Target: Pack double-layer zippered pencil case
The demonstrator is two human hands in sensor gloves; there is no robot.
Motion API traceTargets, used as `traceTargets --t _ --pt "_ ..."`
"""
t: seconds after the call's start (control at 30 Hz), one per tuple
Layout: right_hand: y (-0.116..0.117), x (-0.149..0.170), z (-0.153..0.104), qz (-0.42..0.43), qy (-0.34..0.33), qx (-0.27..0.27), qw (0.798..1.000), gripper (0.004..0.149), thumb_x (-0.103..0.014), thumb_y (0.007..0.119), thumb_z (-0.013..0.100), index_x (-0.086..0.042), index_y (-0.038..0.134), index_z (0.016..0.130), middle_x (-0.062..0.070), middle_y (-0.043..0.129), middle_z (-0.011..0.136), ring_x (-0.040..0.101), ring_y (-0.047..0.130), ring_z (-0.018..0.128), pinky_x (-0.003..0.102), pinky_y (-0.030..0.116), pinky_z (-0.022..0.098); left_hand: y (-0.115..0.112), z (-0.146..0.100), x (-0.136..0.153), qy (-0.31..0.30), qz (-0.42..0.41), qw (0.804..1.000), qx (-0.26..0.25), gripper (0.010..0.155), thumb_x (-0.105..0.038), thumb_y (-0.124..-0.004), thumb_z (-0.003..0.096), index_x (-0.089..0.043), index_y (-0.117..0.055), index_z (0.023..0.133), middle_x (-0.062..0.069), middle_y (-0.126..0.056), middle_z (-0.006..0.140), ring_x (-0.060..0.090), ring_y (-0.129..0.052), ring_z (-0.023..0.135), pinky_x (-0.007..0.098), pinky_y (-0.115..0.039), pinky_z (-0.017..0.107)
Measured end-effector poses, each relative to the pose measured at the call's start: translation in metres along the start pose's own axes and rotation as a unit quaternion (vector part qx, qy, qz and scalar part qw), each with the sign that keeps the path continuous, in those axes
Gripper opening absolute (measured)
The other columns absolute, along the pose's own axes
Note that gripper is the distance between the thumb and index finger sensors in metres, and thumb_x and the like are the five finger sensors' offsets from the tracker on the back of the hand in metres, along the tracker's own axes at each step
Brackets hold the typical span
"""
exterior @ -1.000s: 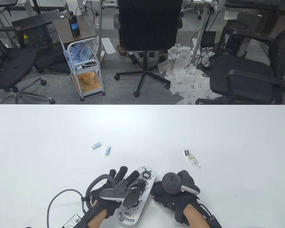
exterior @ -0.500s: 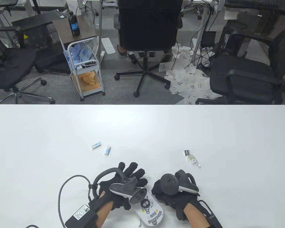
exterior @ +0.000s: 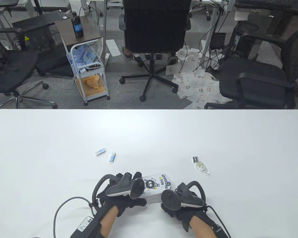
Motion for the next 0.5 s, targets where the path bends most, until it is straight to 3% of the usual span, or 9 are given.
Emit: traceTargets --t 0.03,0.1,0.13,0.2,0.23,0.3,0.33,0.5 --pt "-0.004 -0.003 0.000 -0.051 0.001 0.026 0.998 0.038 -0.050 0.087 0.043 -0.017 0.096 0.058 -0.006 0.107 0.045 0.004 0.105 0.030 0.032 0.093 0.040 0.000 -0.001 0.000 0.000 -0.001 1.000 -0.005 0.110 -0.081 -0.066 0.0476 -0.012 -0.026 0.123 0.031 -0.053 0.108 0.053 -0.071 0.086 0.070 -0.067 0.067" --pt "-0.008 0.004 0.003 -0.046 0.049 0.001 0.998 0.040 -0.058 0.083 0.043 -0.023 0.099 0.056 -0.008 0.109 0.044 0.003 0.107 0.029 0.031 0.094 0.038 -0.004 -0.004 0.001 0.001 -0.029 0.999 -0.019 0.111 -0.080 -0.067 0.0479 -0.008 -0.028 0.123 0.032 -0.051 0.109 0.054 -0.068 0.087 0.071 -0.065 0.068" --pt "-0.008 0.009 0.003 -0.032 0.075 -0.013 0.997 0.048 -0.064 0.080 0.042 -0.023 0.100 0.055 -0.006 0.110 0.044 0.006 0.107 0.029 0.033 0.093 0.037 -0.005 -0.005 0.001 0.003 -0.038 0.999 -0.023 0.111 -0.080 -0.068 0.0480 -0.007 -0.028 0.123 0.032 -0.050 0.109 0.055 -0.066 0.087 0.072 -0.063 0.068" --pt "-0.015 0.021 -0.002 -0.055 0.139 0.019 0.989 0.052 -0.069 0.074 0.041 -0.026 0.101 0.052 -0.004 0.112 0.044 0.008 0.108 0.027 0.033 0.094 0.033 -0.007 -0.005 0.003 0.006 -0.051 0.998 -0.030 0.112 -0.079 -0.069 0.0481 -0.006 -0.029 0.122 0.033 -0.049 0.109 0.055 -0.065 0.087 0.072 -0.063 0.068" --pt "-0.018 0.024 -0.005 -0.074 0.162 0.026 0.984 0.055 -0.071 0.073 0.041 -0.025 0.100 0.057 -0.002 0.112 0.047 0.007 0.108 0.026 0.032 0.094 0.031 -0.007 -0.005 0.004 0.007 -0.058 0.998 -0.027 0.112 -0.080 -0.068 0.0486 -0.005 -0.030 0.122 0.033 -0.050 0.108 0.055 -0.066 0.086 0.071 -0.064 0.067" --pt "-0.016 0.026 -0.007 -0.100 0.193 0.010 0.976 0.065 -0.072 0.073 0.041 -0.018 0.096 0.070 0.006 0.108 0.064 0.002 0.107 0.029 0.029 0.095 0.031 -0.008 -0.004 0.003 0.001 -0.078 0.997 -0.028 0.111 -0.078 -0.071 0.0480 -0.005 -0.031 0.122 0.034 -0.049 0.108 0.057 -0.064 0.086 0.073 -0.062 0.067" --pt "-0.015 0.022 -0.006 -0.105 0.180 0.007 0.978 0.066 -0.071 0.072 0.042 -0.016 0.095 0.072 0.006 0.107 0.066 0.001 0.107 0.030 0.029 0.095 0.033 -0.008 -0.004 0.003 0.001 -0.076 0.997 -0.029 0.111 -0.078 -0.071 0.0482 -0.005 -0.032 0.122 0.034 -0.050 0.108 0.057 -0.064 0.086 0.073 -0.062 0.066" --pt "-0.009 0.007 -0.003 -0.098 0.162 0.041 0.981 0.067 -0.062 0.074 0.047 -0.002 0.097 0.065 0.011 0.110 0.053 0.002 0.108 0.027 0.030 0.095 0.033 -0.007 -0.003 0.002 0.009 -0.087 0.996 -0.029 0.110 -0.076 -0.073 0.0487 -0.004 -0.033 0.122 0.036 -0.050 0.107 0.058 -0.063 0.086 0.075 -0.061 0.067"
Point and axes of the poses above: the tracker on the back of each hand, its own x axis roughly to the little-finger side, its own z axis roughly from the wrist to the fingertips, y = z × x, the point moved 4 cm from there along z, roughly from the wrist to the fingertips
